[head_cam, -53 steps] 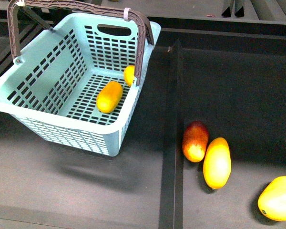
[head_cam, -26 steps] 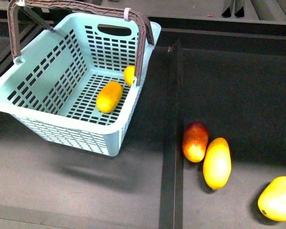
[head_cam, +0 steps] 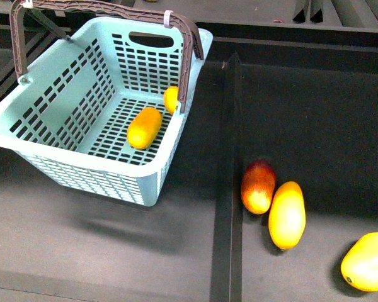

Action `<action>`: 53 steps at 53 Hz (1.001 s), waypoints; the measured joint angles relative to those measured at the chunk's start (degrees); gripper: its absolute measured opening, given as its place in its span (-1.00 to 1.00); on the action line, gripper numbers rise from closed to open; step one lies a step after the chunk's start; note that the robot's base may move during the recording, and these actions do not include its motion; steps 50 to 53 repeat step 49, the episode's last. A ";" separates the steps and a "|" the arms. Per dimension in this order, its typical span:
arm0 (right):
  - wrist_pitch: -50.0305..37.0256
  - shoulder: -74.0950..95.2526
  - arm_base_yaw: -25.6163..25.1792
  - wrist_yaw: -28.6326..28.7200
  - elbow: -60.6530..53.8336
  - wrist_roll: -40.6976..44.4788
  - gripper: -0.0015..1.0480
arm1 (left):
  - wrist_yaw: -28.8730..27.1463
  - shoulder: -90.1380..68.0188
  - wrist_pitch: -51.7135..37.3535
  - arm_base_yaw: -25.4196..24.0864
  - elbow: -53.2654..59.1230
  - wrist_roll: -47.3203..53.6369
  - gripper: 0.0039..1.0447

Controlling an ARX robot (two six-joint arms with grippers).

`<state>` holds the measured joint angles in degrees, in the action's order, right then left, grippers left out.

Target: Pick lemon and mango into basket

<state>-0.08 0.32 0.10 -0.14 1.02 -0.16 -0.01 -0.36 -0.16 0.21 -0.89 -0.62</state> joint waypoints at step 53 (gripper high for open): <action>0.00 0.00 0.00 0.02 0.00 0.00 0.83 | 0.00 0.00 0.00 0.00 0.00 0.11 0.87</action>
